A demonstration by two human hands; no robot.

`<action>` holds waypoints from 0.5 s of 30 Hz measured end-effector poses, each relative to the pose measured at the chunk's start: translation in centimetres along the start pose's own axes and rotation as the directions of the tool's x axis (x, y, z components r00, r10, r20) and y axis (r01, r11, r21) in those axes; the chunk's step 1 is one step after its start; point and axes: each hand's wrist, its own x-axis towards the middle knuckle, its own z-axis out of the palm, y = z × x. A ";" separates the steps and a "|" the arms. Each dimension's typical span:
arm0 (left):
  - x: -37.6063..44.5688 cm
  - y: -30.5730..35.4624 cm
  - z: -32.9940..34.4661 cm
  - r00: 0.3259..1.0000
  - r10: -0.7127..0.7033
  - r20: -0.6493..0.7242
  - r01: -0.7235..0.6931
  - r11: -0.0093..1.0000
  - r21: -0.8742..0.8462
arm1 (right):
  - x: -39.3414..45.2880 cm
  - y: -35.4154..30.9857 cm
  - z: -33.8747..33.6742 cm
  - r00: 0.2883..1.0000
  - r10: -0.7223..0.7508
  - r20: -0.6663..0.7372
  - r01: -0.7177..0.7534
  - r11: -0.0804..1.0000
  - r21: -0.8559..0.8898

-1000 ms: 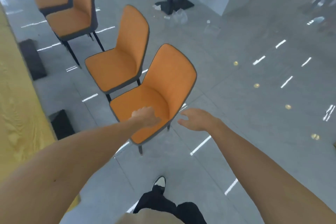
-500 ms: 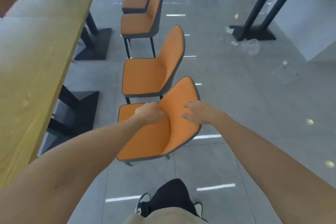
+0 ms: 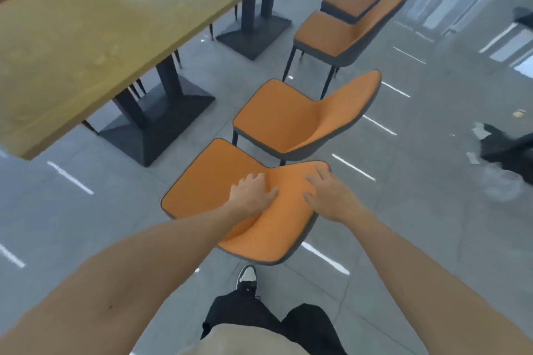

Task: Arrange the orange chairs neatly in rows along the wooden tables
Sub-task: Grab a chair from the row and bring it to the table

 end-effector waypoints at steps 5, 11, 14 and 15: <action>0.0 0.4 4.0 0.985 -0.170 0.002 0.169 0.981 -0.097 | 2.3 3.4 2.0 0.981 -0.186 0.057 0.192 0.974 -0.124; -0.7 3.2 8.1 0.927 -0.375 0.026 0.370 0.900 -0.229 | 5.3 6.6 3.4 0.883 -0.458 0.105 0.465 0.823 -0.326; -1.4 5.3 11.0 0.872 -0.484 0.072 0.478 0.810 -0.340 | 6.7 7.4 3.2 0.840 -0.538 0.070 0.533 0.794 -0.293; -1.7 6.1 12.2 0.859 -0.509 0.057 0.489 0.784 -0.382 | 7.0 7.3 3.2 0.822 -0.567 0.052 0.556 0.780 -0.287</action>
